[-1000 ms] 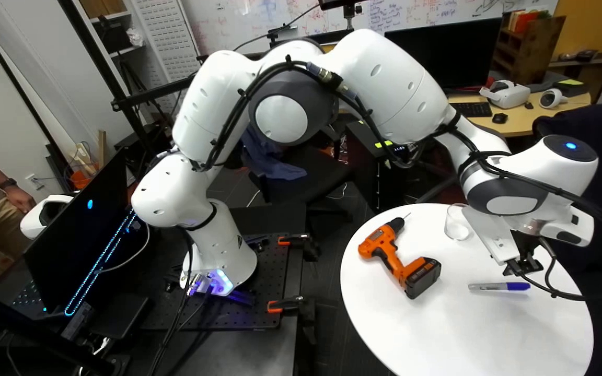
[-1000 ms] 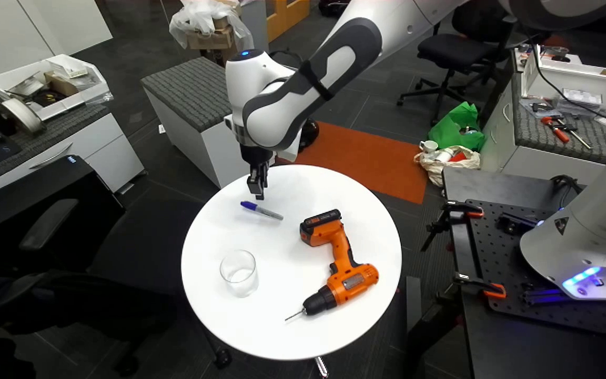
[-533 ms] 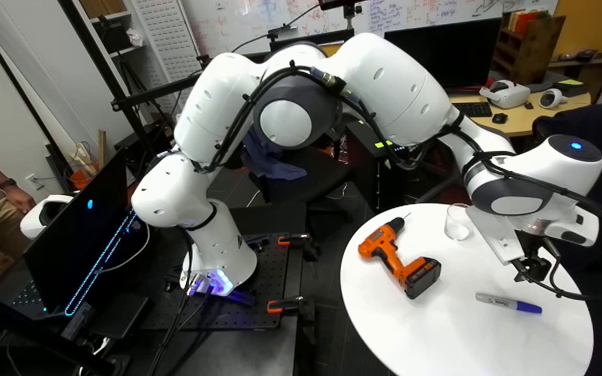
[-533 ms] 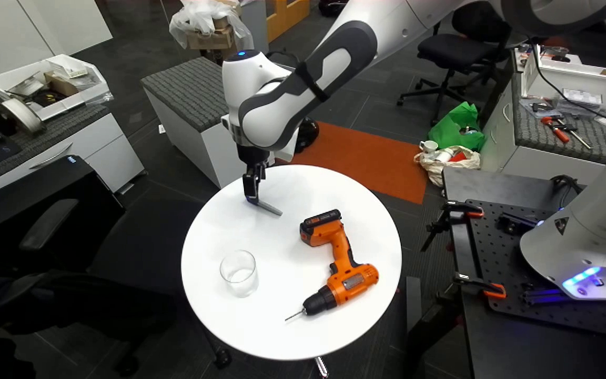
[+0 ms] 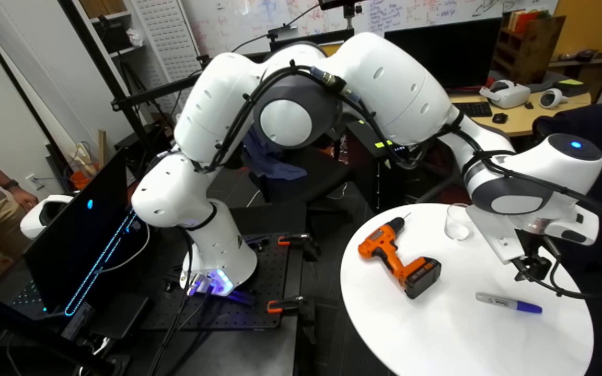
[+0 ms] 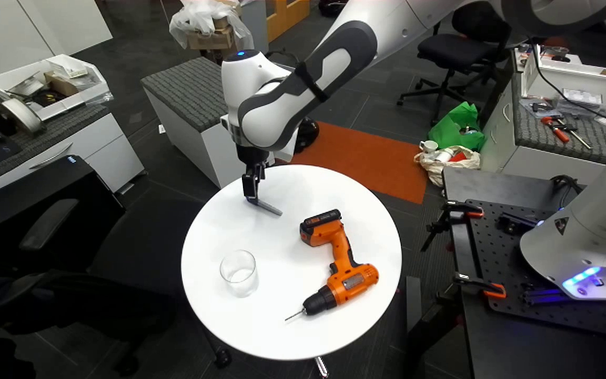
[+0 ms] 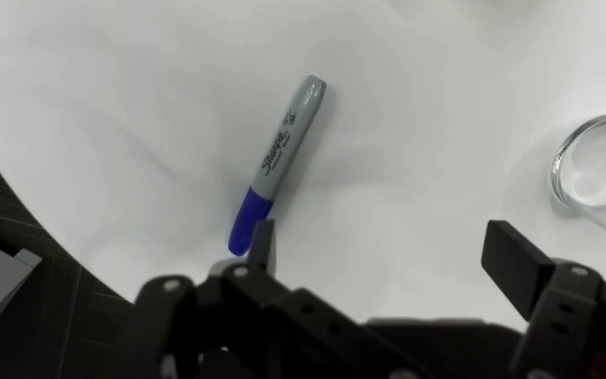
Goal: Take the pen out of the cup and put it on the table
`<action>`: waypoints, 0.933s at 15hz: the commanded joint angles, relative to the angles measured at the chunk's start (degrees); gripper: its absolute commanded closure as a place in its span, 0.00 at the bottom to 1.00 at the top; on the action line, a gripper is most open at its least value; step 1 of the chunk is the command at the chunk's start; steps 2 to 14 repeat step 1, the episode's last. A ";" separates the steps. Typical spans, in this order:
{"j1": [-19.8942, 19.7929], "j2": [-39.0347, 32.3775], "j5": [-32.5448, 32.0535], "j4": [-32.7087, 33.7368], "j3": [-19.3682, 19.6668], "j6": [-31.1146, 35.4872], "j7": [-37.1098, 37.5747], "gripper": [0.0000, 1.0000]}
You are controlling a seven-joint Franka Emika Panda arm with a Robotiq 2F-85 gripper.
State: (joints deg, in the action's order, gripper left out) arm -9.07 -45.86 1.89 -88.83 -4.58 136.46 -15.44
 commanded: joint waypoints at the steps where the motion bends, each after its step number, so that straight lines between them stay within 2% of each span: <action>1: 0.34 -0.04 0.40 0.14 0.41 -0.13 -0.22 0.00; 14: 0.34 -0.04 0.40 0.14 0.41 -0.13 -0.22 0.00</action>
